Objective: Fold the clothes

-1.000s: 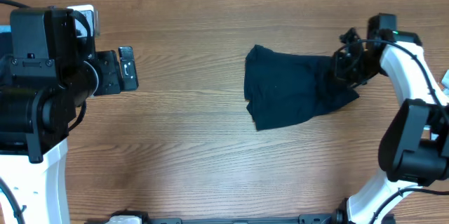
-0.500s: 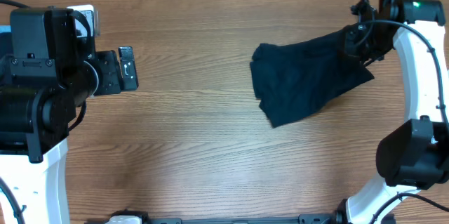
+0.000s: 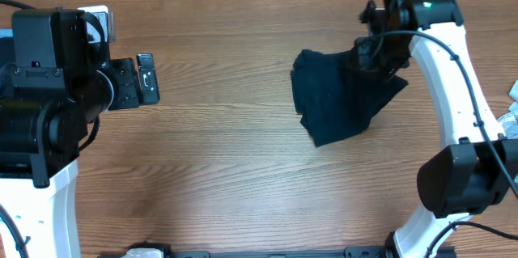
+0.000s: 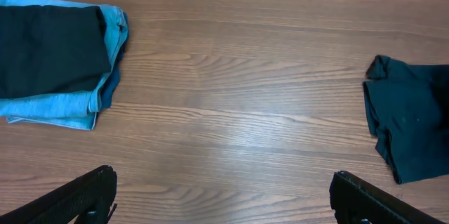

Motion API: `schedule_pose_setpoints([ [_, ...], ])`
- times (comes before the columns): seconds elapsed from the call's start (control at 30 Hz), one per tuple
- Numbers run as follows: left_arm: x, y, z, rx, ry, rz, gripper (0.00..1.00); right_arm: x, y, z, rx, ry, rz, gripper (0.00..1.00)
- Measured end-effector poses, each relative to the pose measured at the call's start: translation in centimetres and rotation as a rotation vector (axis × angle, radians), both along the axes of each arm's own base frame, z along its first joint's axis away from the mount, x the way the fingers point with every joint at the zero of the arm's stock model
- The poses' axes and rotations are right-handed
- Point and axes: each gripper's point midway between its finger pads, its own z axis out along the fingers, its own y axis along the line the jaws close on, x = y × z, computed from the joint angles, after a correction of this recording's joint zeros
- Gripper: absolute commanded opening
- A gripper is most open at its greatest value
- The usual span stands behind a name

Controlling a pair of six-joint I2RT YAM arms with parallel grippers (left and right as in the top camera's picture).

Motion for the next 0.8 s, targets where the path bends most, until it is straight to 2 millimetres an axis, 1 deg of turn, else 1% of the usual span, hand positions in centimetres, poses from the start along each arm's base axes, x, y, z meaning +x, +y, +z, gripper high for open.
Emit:
schedule_pose_setpoints([
  [0.1,0.0,0.0,0.0,0.000,0.000,0.000,1.00,0.0,1.0,-0.2,-0.002,-0.006,0.026,0.04],
  [0.17,0.0,0.0,0.0,0.000,0.000,-0.001,1.00,-0.1,1.6,-0.8,-0.002,-0.004,0.040,0.04],
  [0.23,0.0,0.0,0.0,0.000,0.000,0.000,1.00,-0.4,2.0,-1.7,-0.004,0.012,0.052,0.04],
  [0.37,0.0,0.0,0.0,0.000,0.000,0.000,1.00,-1.5,2.3,-4.1,-0.011,0.061,0.062,0.04],
  [0.5,0.0,0.0,0.0,0.000,0.000,0.000,1.00,-1.8,2.8,-5.2,-0.016,0.069,0.077,0.04],
  [0.53,0.0,0.0,0.0,0.000,0.000,0.000,1.00,-2.0,3.3,-5.4,-0.017,0.068,0.092,0.05],
  [0.57,0.0,0.0,0.0,0.000,0.000,0.000,1.00,-2.0,3.7,-5.5,-0.017,0.063,0.103,0.11],
  [0.6,0.0,0.0,0.0,0.001,0.000,0.000,1.00,-1.8,4.2,-5.5,-0.017,0.052,0.114,0.33],
  [0.63,0.0,0.0,0.0,0.000,0.000,0.000,1.00,-1.7,4.8,-5.5,-0.016,0.038,0.126,0.45],
  [0.67,0.0,0.0,0.0,0.000,0.000,0.000,1.00,-1.7,5.5,-5.5,-0.014,0.031,0.138,0.49],
  [0.8,0.0,0.0,0.0,0.000,0.000,0.000,1.00,-2.1,7.3,-5.4,-0.011,0.025,0.180,0.49],
])
